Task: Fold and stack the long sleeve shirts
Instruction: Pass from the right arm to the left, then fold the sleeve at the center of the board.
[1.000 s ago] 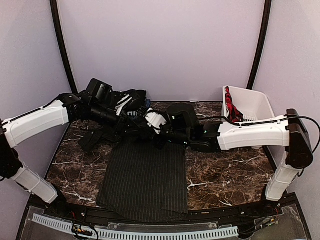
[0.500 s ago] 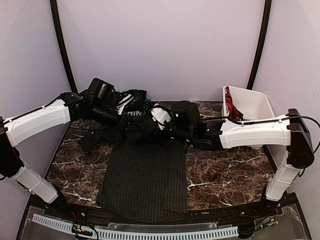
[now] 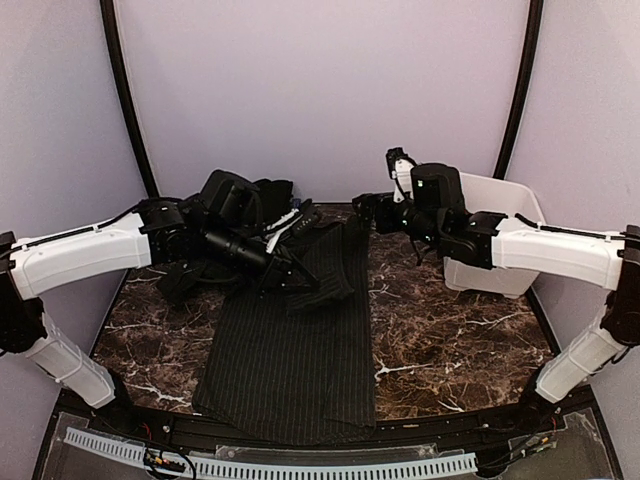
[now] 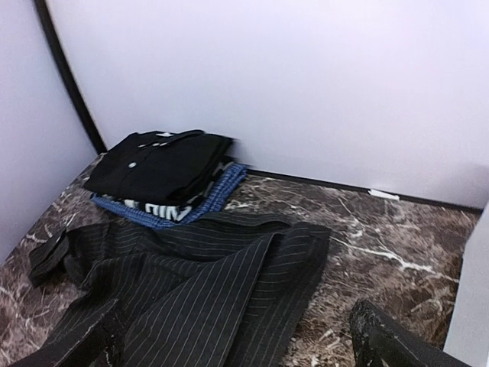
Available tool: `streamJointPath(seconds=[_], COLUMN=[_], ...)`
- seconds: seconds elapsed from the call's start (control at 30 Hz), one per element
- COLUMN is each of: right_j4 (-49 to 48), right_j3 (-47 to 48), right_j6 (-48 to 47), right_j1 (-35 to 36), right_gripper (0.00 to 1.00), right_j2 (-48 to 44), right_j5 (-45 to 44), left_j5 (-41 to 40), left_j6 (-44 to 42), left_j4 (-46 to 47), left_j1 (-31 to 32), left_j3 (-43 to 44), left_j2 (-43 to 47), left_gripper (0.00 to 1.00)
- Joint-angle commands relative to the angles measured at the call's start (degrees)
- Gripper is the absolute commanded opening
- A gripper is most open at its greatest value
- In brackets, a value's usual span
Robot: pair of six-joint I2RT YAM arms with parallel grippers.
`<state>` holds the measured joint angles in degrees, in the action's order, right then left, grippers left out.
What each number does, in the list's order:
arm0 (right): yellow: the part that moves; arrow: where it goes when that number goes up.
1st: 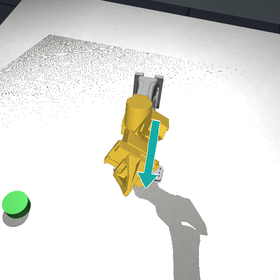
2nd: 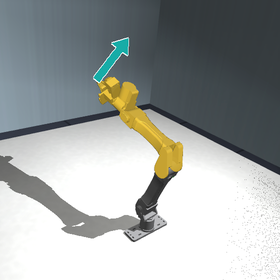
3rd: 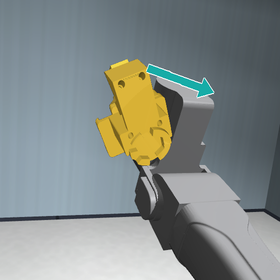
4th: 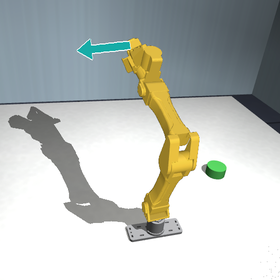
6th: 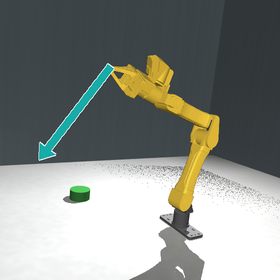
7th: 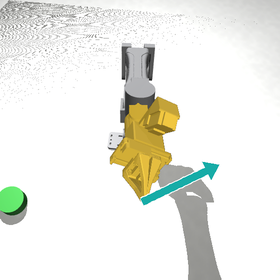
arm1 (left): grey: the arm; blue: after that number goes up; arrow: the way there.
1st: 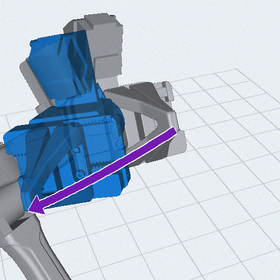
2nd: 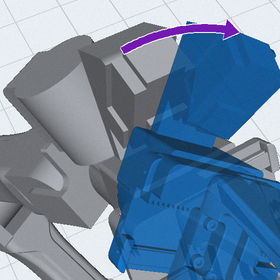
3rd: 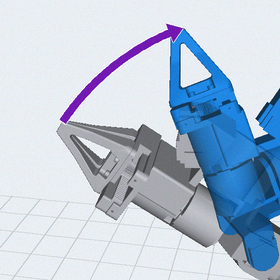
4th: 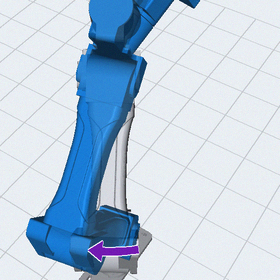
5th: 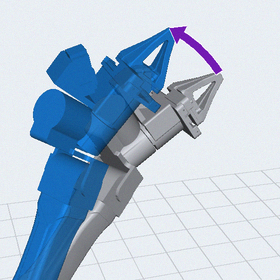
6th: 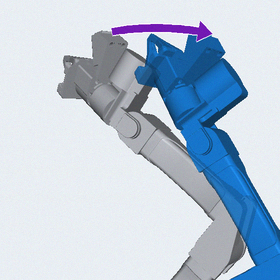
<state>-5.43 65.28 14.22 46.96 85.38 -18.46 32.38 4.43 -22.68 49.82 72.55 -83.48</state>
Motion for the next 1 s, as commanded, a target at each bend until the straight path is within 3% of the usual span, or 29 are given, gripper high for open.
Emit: streamJointPath(seconds=[0.0, 0.5, 0.77, 0.83, 0.97], right_j4=[4.23, 1.61, 1.08, 1.32, 2.04], right_j3=[-0.09, -3.65, -4.52, -4.37, -3.29], right_j6=[7.60, 7.53, 7.14, 7.06, 6.42], right_j1=[-2.30, -3.39, -3.41, -3.37, -3.39], right_gripper=[0.99, 0.99, 0.99, 0.99, 0.99], right_j2=[-1.43, -5.30, -6.09, -6.05, -5.37], right_j5=[-2.93, -4.57, -3.43, -3.22, -2.26], left_j5=[0.95, 0.16, -1.10, -3.75, -19.62], left_j6=[2.58, 5.39, 2.98, 1.76, 0.95], left_j4=[2.25, 5.57, -0.28, -3.73, -7.02], left_j1=[3.89, 12.79, 13.19, 13.22, 12.84], left_j3=[-0.96, -0.64, 0.85, 2.25, 3.14], left_j2=[-1.64, -11.12, -15.32, -15.53, -13.24], left_gripper=[0.00, 0.00, 0.00, 0.00, 0.00])
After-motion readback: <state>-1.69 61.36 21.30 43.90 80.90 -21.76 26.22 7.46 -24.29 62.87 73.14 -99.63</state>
